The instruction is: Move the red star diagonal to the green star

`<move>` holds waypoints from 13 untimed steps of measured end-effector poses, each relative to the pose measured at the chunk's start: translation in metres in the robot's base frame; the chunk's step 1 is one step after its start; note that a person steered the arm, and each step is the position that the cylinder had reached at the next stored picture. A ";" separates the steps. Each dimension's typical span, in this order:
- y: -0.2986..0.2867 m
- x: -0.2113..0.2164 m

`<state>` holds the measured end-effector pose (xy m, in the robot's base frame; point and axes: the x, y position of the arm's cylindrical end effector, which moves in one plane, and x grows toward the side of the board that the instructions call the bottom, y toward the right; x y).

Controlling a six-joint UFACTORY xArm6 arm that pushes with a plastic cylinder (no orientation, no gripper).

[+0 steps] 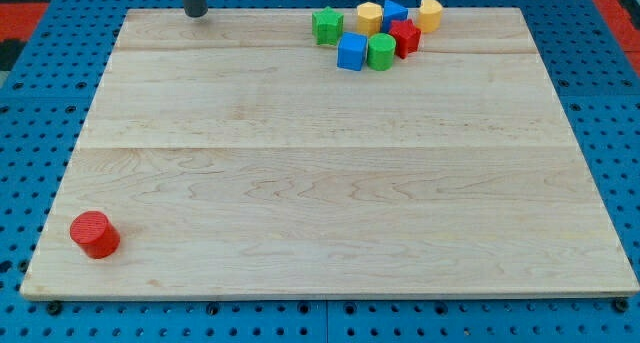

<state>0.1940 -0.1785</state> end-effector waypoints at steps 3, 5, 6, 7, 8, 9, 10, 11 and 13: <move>-0.013 0.002; 0.004 -0.003; 0.027 -0.002; 0.038 0.087; 0.118 0.196; 0.209 0.203; 0.325 0.172; 0.348 0.098; 0.351 0.050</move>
<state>0.2442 0.1723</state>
